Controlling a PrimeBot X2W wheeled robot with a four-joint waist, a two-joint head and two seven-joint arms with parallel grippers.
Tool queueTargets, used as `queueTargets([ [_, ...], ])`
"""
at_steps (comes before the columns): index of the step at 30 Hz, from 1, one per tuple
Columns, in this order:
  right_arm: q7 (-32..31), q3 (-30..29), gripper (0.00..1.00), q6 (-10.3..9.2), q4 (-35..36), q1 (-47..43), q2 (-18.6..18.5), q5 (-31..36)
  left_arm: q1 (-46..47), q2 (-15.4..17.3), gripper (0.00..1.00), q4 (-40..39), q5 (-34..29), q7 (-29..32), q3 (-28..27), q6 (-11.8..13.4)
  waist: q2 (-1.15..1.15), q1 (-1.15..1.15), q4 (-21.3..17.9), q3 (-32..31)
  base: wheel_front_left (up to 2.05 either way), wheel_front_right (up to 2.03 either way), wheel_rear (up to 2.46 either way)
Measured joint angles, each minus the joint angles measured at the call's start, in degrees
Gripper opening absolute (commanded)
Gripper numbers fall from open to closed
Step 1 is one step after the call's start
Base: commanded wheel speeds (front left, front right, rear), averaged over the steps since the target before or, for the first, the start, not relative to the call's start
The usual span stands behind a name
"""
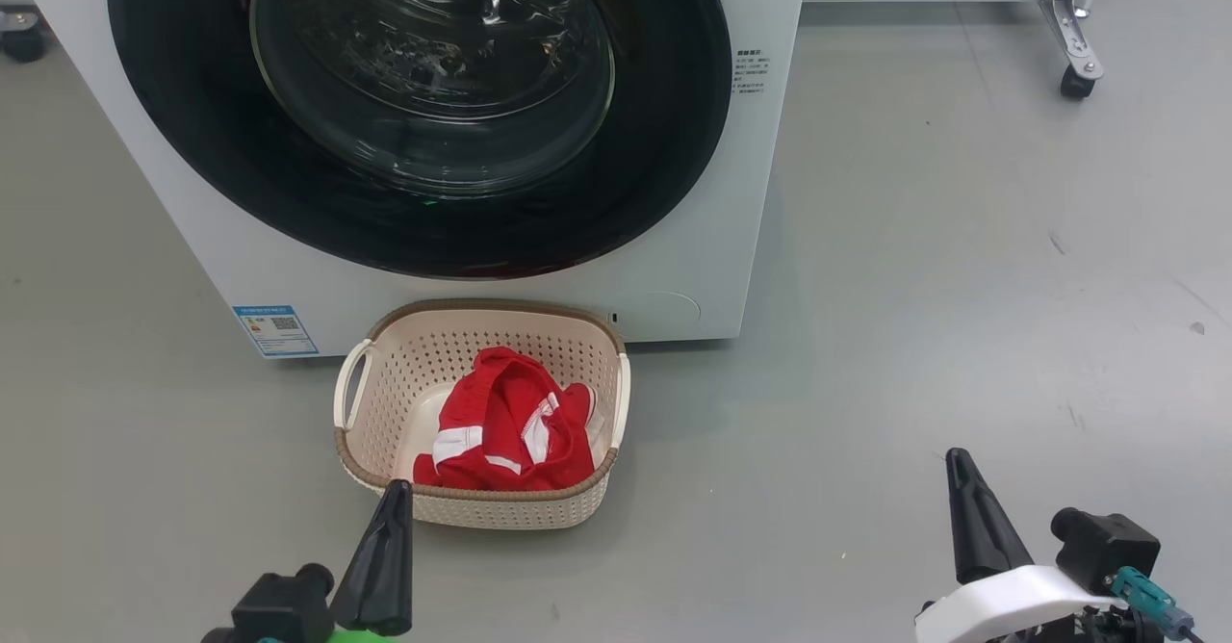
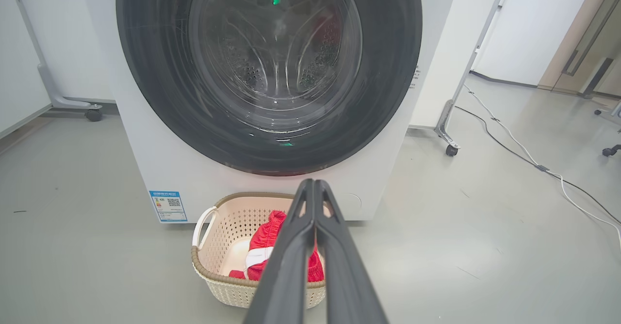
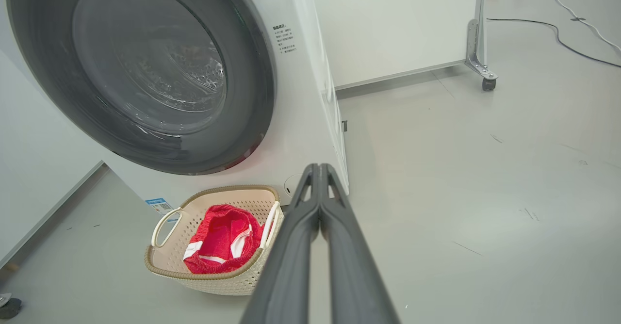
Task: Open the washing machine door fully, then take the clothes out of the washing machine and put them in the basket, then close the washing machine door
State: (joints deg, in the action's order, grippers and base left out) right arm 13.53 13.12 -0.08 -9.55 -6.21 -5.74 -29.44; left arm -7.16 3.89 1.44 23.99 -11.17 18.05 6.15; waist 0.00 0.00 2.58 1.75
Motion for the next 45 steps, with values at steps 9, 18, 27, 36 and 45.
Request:
queueTargets([
  [9, -1.7, -1.9, 0.00, 0.54, 0.0, 0.1, 0.3, -7.2, 0.1, -0.2, 0.00, 0.1, 8.3, 1.1, -2.6, -1.0, 0.00, 0.00, -0.3, -0.1, 0.00, 0.00, 0.00],
  [18, -3.7, -3.7, 0.00, 1.08, -0.1, 0.5, 0.4, -13.7, 0.2, 0.0, 0.00, 0.8, 15.5, 2.5, -4.2, -1.9, 0.00, 0.00, -0.6, -0.2, 0.00, 0.00, 0.00],
  [27, -5.3, -5.3, 0.00, 1.66, -0.5, 1.4, 0.4, -20.1, 1.0, 0.5, 0.00, 1.9, 22.6, 3.9, -5.7, -2.9, 0.00, 0.00, -0.8, -0.4, 0.00, 0.00, 0.00],
  [36, -6.8, -6.9, 0.00, 2.48, -1.1, 2.5, 0.4, -26.6, 1.8, 0.8, 0.00, 3.2, 29.8, 5.1, -7.1, -4.0, 0.00, 0.00, -1.1, -0.5, 0.00, 0.00, 0.00],
  [45, -8.3, -8.3, 0.00, 3.01, -1.7, 3.5, 0.4, -32.2, 3.1, 1.0, 0.00, 4.3, 36.1, 6.3, -8.6, -5.0, 0.00, 0.00, -1.3, -0.7, 0.00, 0.00, 0.00],
])
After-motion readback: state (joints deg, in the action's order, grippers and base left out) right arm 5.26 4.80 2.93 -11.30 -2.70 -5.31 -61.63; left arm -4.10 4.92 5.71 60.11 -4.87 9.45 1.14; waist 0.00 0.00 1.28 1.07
